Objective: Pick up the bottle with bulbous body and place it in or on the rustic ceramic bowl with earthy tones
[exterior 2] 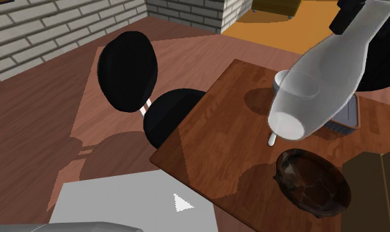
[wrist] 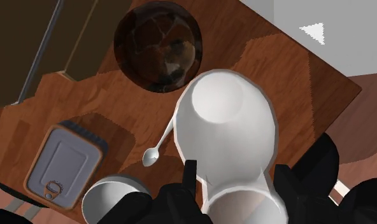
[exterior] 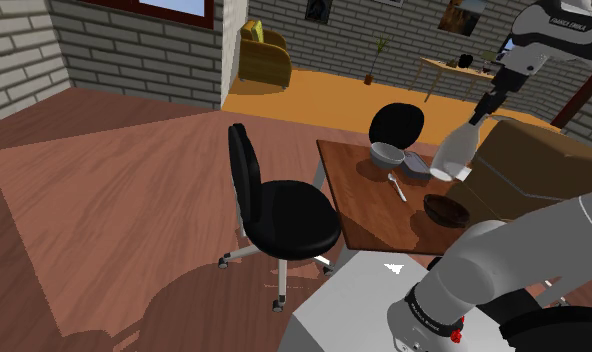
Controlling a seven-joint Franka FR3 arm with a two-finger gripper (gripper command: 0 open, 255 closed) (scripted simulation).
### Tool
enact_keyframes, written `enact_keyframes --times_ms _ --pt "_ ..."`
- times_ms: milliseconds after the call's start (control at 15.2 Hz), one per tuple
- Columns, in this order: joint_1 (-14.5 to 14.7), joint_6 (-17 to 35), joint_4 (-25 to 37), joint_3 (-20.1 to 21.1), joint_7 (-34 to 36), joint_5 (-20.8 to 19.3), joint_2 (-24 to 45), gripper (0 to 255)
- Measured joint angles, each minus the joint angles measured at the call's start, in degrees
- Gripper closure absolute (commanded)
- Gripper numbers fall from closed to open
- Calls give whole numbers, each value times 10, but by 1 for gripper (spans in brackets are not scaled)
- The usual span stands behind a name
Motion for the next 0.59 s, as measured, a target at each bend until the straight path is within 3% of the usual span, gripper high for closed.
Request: enact_keyframes --times_ms 330,528,594 --pt "16 -35 91 -85 -85 22 54 255" --pt "40 -60 165 -180 -159 65 118 255" --pt "55 -68 195 -234 -194 95 156 255"
